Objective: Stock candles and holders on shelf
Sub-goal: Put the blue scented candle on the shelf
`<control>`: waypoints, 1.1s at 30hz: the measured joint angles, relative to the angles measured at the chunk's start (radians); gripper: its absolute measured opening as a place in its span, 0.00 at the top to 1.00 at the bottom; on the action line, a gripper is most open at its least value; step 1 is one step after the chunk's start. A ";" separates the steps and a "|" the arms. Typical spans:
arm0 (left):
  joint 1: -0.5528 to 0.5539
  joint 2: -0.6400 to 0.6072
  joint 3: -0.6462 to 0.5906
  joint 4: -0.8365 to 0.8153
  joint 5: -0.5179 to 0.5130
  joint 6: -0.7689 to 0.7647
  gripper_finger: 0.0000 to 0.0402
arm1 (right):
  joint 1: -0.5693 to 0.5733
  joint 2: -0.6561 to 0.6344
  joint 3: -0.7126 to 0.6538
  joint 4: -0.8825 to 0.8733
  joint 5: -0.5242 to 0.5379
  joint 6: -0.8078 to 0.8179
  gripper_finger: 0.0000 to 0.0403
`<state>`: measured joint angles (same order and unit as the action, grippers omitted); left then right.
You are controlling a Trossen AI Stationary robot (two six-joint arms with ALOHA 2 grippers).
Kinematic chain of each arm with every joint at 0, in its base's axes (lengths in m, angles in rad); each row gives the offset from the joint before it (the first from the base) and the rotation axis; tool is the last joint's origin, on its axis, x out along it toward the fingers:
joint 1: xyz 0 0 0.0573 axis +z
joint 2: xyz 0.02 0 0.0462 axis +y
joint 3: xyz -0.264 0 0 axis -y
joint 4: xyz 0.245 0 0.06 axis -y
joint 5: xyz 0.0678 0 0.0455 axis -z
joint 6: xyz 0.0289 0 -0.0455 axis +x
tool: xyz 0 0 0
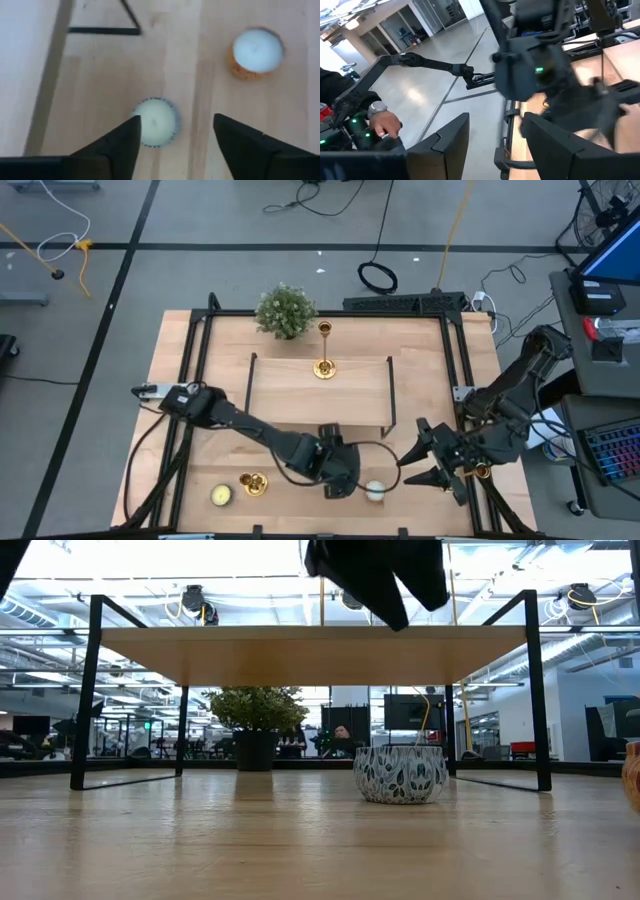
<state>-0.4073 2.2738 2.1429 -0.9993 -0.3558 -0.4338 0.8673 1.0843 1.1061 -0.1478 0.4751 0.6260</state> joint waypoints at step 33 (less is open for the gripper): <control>0.029 0.126 -0.001 0.042 0.245 -1.180 0.09 | 0.010 0.001 -0.031 0.001 0.000 0.087 0.53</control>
<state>-0.3779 2.3996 2.1418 -0.9576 -0.1105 -1.6139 0.8768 1.0851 1.0748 -0.1472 0.4755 0.7126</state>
